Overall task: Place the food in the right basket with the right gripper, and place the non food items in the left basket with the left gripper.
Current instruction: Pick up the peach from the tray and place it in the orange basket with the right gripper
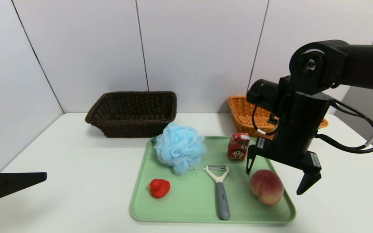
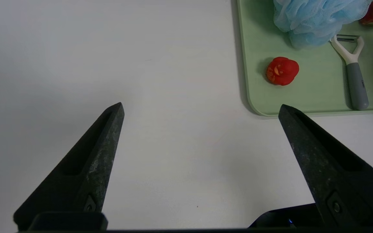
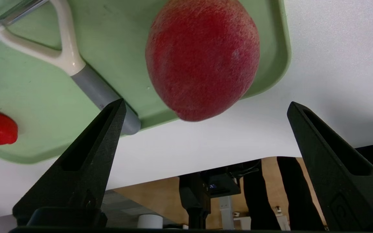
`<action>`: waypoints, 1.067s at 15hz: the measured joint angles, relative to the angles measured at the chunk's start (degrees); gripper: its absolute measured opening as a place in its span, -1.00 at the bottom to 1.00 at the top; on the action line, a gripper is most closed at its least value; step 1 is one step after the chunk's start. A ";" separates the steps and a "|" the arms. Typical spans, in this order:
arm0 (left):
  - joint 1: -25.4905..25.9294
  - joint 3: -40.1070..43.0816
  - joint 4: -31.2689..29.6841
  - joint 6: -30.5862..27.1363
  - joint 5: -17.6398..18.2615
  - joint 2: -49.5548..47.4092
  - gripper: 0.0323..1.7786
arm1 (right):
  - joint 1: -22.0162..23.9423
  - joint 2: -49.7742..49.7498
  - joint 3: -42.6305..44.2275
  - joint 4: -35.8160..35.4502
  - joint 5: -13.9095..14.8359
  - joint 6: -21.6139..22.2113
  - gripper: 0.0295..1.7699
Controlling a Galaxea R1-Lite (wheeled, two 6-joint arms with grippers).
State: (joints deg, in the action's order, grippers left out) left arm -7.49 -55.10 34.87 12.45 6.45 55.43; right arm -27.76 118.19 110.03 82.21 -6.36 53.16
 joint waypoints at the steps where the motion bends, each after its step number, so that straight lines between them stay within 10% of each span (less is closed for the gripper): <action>1: 0.00 0.09 0.00 -0.02 0.05 0.02 0.90 | 0.23 0.69 0.00 0.15 -0.02 0.00 0.93; 13: -0.32 0.43 0.00 0.01 0.00 0.00 0.90 | 1.13 6.10 1.16 0.91 -4.29 0.37 0.93; 16: -0.32 0.65 0.00 0.00 0.02 -0.02 0.90 | 1.08 6.73 1.16 0.89 -4.35 0.28 0.35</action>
State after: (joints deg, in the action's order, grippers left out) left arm -7.80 -54.46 34.87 12.45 6.47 55.41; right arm -26.67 124.92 111.19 83.10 -10.72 53.44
